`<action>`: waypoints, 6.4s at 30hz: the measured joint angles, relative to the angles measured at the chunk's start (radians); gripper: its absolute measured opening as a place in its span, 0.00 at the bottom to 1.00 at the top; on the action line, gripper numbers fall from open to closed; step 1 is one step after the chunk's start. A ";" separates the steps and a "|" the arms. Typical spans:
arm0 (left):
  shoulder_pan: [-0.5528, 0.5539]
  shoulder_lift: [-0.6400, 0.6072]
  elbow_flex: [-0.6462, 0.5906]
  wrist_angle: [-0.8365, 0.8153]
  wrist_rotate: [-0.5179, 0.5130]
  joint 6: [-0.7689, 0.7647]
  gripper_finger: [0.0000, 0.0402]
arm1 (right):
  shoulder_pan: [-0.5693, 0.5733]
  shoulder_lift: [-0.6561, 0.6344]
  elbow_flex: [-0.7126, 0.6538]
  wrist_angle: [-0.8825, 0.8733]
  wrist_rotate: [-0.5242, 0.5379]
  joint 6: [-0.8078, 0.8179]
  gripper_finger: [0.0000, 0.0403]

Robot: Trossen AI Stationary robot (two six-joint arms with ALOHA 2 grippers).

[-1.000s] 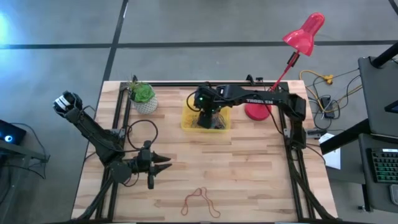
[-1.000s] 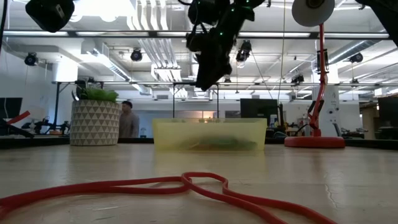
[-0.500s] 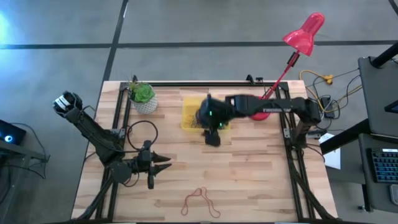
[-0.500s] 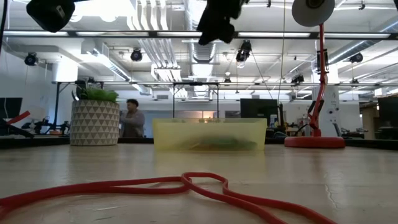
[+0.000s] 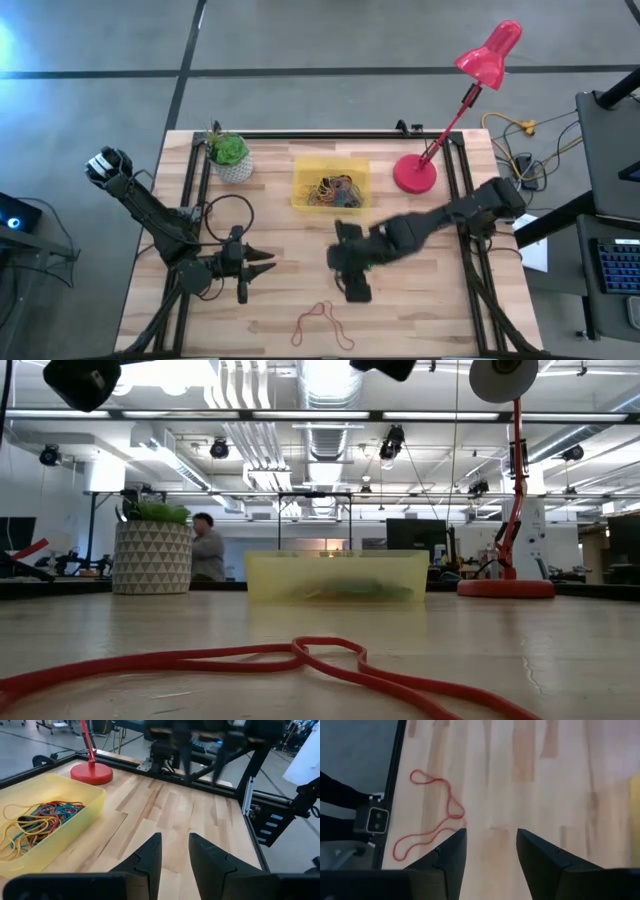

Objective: Pick and place rubber bands into bin
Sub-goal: Put the red rubber band into the yellow bin

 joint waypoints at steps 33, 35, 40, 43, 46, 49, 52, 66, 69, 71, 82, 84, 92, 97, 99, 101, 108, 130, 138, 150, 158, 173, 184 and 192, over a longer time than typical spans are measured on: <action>0.000 0.002 0.000 0.001 0.008 0.014 0.20 | 0.129 0.002 -0.505 0.783 0.085 -0.031 0.35; 0.000 0.008 0.000 0.000 0.008 0.014 0.20 | 0.129 0.002 -0.520 0.797 0.086 -0.050 0.35; 0.000 0.041 0.000 0.007 0.009 0.006 0.20 | 0.129 0.048 -0.537 0.863 0.079 -0.107 0.34; 0.000 0.065 0.000 0.039 0.010 0.003 0.20 | 0.131 0.130 -0.488 0.864 0.040 -0.142 0.34; 0.001 0.086 0.004 0.068 0.011 0.004 0.20 | 0.131 0.195 -0.436 0.841 0.036 -0.139 0.34; 0.004 0.100 0.003 0.095 0.009 0.004 0.20 | 0.126 0.248 -0.392 0.810 0.033 -0.125 0.34; 0.007 0.108 0.003 0.093 0.007 -0.018 0.20 | 0.125 0.283 -0.358 0.755 0.033 -0.121 0.33; 0.021 0.109 0.002 0.091 0.002 -0.019 0.20 | 0.126 0.308 -0.337 0.614 0.034 0.002 0.27; 0.022 0.111 0.002 0.092 0.002 -0.019 0.20 | 0.126 0.308 -0.336 0.604 0.031 0.030 0.26; 0.022 0.111 0.002 0.092 0.001 -0.019 0.20 | 0.126 0.311 -0.336 0.604 0.031 0.040 0.24; 0.026 0.111 0.002 0.091 0.001 -0.018 0.20 | 0.126 0.325 -0.307 0.612 0.001 -0.006 0.18; 0.026 0.111 0.002 0.091 0.001 -0.018 0.20 | 0.126 0.337 -0.296 0.615 -0.007 -0.009 0.18; 0.026 0.111 0.001 0.084 0.001 -0.018 0.20 | 0.125 0.405 -0.231 0.604 -0.043 0.021 0.17; 0.026 0.111 0.001 0.084 0.001 -0.018 0.20 | 0.123 0.416 -0.204 0.565 -0.043 -0.007 0.09; 0.026 0.111 0.001 0.084 0.001 -0.018 0.20 | 0.123 0.415 -0.204 0.561 -0.043 -0.013 0.04; 0.026 0.111 0.001 0.084 0.001 -0.018 0.20 | 0.123 0.414 -0.205 0.560 -0.042 -0.010 0.03; 0.026 0.111 0.001 0.084 0.002 -0.018 0.20 | 0.124 0.383 -0.211 0.542 -0.027 0.009 0.02; 0.027 0.110 0.003 0.085 0.002 -0.018 0.20 | 0.125 0.245 -0.209 0.530 0.067 -0.008 0.02; 0.027 0.110 0.003 0.085 0.002 -0.014 0.20 | 0.124 0.163 -0.209 0.541 0.186 -0.036 0.02; 0.027 0.110 0.003 0.085 0.002 -0.011 0.20 | 0.103 0.005 -0.208 0.535 0.427 -0.137 0.02; 0.027 0.110 0.003 0.085 0.002 -0.010 0.20 | 0.015 -0.069 -0.207 0.527 0.482 -0.247 0.02; 0.027 0.110 0.004 0.096 0.002 -0.012 0.20 | -0.253 -0.108 -0.207 0.479 0.473 -0.367 0.02; 0.027 0.110 0.005 0.102 0.002 -0.014 0.20 | -0.439 -0.107 -0.217 0.382 0.471 -0.250 0.02; 0.026 0.110 0.005 0.102 0.002 -0.014 0.20 | -0.499 -0.106 -0.241 0.346 0.470 -0.218 0.02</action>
